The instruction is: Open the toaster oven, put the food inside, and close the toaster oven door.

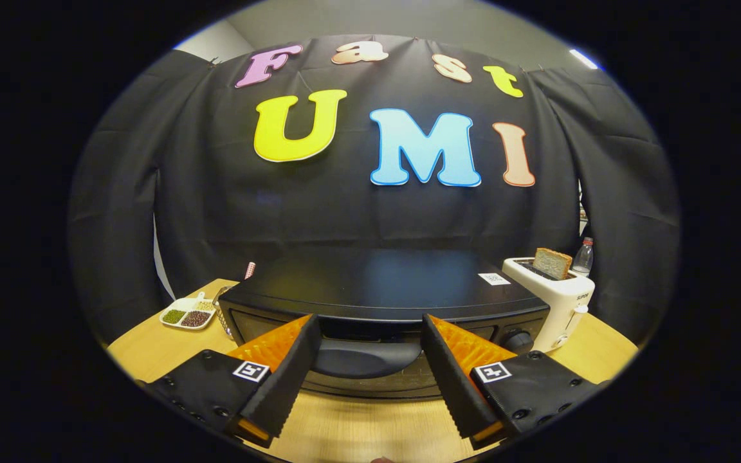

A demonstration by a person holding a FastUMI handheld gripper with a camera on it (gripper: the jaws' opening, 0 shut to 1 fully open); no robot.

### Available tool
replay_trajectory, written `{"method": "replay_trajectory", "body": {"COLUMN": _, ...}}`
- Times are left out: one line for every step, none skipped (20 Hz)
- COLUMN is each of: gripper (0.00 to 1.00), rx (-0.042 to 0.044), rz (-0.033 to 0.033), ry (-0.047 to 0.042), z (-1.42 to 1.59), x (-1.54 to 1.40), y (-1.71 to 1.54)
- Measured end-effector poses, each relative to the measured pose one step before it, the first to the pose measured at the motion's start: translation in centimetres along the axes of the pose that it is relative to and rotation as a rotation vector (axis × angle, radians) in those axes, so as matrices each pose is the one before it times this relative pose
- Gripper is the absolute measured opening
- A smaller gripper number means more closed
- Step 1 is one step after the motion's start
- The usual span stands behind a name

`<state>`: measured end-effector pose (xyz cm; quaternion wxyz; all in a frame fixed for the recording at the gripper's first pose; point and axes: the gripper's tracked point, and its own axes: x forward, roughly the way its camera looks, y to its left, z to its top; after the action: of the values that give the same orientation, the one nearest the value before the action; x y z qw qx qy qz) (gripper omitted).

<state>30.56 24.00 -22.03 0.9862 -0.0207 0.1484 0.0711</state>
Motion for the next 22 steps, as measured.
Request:
{"method": "replay_trajectory", "body": {"gripper": 1.00, "rx": 0.00503, "rz": 0.00439, "ry": -0.00676, "z": -0.125, "x": -0.235, "y": -0.094}}
{"method": "replay_trajectory", "body": {"gripper": 1.00, "rx": 0.00065, "rz": 0.00570, "ry": 0.00057, "z": -0.220, "x": -0.405, "y": 0.031}}
{"method": "replay_trajectory", "body": {"gripper": 1.00, "rx": -0.00471, "rz": 0.00631, "ry": -0.00592, "z": -0.156, "x": -0.448, "y": 0.109}}
{"method": "replay_trajectory", "body": {"gripper": 1.00, "rx": -0.00448, "rz": 0.00588, "ry": -0.00103, "z": -0.197, "x": -0.493, "y": 0.046}}
{"method": "replay_trajectory", "body": {"gripper": 1.00, "rx": -0.00223, "rz": 0.00603, "ry": -0.00180, "z": -0.345, "x": -0.580, "y": 0.043}}
{"method": "replay_trajectory", "body": {"gripper": 1.00, "rx": 0.00042, "rz": 0.00564, "ry": 0.00252, "z": -0.317, "x": -0.523, "y": 0.040}}
{"method": "replay_trajectory", "body": {"gripper": 1.00, "rx": 0.00153, "rz": 0.00550, "ry": 0.00248, "z": -0.451, "x": -0.458, "y": 0.075}}
{"method": "replay_trajectory", "body": {"gripper": 1.00, "rx": 0.00294, "rz": 0.00567, "ry": 0.00443, "z": -0.397, "x": -0.553, "y": 0.009}}
{"method": "replay_trajectory", "body": {"gripper": 1.00, "rx": 0.00235, "rz": 0.00763, "ry": 0.01223, "z": -0.491, "x": -0.499, "y": 0.147}}
{"method": "replay_trajectory", "body": {"gripper": 1.00, "rx": -0.00161, "rz": 0.00325, "ry": 0.00675, "z": -0.544, "x": -0.637, "y": 0.014}}
{"method": "replay_trajectory", "body": {"gripper": 1.00, "rx": -0.00181, "rz": -0.00020, "ry": -0.00065, "z": -0.467, "x": -0.391, "y": -0.118}}
{"method": "replay_trajectory", "body": {"gripper": 0.99, "rx": -0.00951, "rz": -0.00267, "ry": 0.00825, "z": -0.422, "x": -0.571, "y": 0.142}}
{"method": "replay_trajectory", "body": {"gripper": 0.99, "rx": -0.00887, "rz": -0.00561, "ry": 0.00987, "z": -0.391, "x": -0.241, "y": 0.086}}
{"method": "replay_trajectory", "body": {"gripper": 0.99, "rx": -0.00262, "rz": -0.00497, "ry": 0.00605, "z": -0.322, "x": -0.240, "y": 0.040}}
{"method": "replay_trajectory", "body": {"gripper": 0.99, "rx": -0.00353, "rz": -0.00269, "ry": 0.01224, "z": -0.480, "x": -0.271, "y": -0.015}}
{"method": "replay_trajectory", "body": {"gripper": 0.99, "rx": -0.00625, "rz": -0.00178, "ry": 0.00674, "z": -0.492, "x": -0.454, "y": 0.021}}
{"method": "replay_trajectory", "body": {"gripper": 0.99, "rx": -0.00772, "rz": 0.00030, "ry": 0.01660, "z": -0.737, "x": -0.451, "y": 0.177}}
{"method": "replay_trajectory", "body": {"gripper": 0.99, "rx": -0.00740, "rz": 0.00241, "ry": 0.01459, "z": -0.547, "x": -0.406, "y": 0.098}}
{"method": "replay_trajectory", "body": {"gripper": 0.99, "rx": -0.00613, "rz": 0.00577, "ry": 0.02008, "z": -0.854, "x": -0.465, "y": 0.112}}
{"method": "replay_trajectory", "body": {"gripper": 0.99, "rx": -0.01982, "rz": 0.01135, "ry": 0.04334, "z": -1.579, "x": -0.214, "y": 0.308}}
{"method": "replay_trajectory", "body": {"gripper": 0.98, "rx": -0.03484, "rz": -0.00445, "ry": 0.01363, "z": -0.703, "x": -0.391, "y": -0.049}}
{"method": "replay_trajectory", "body": {"gripper": 0.98, "rx": -0.01570, "rz": 0.01782, "ry": 0.02271, "z": -0.738, "x": -0.272, "y": 0.312}}
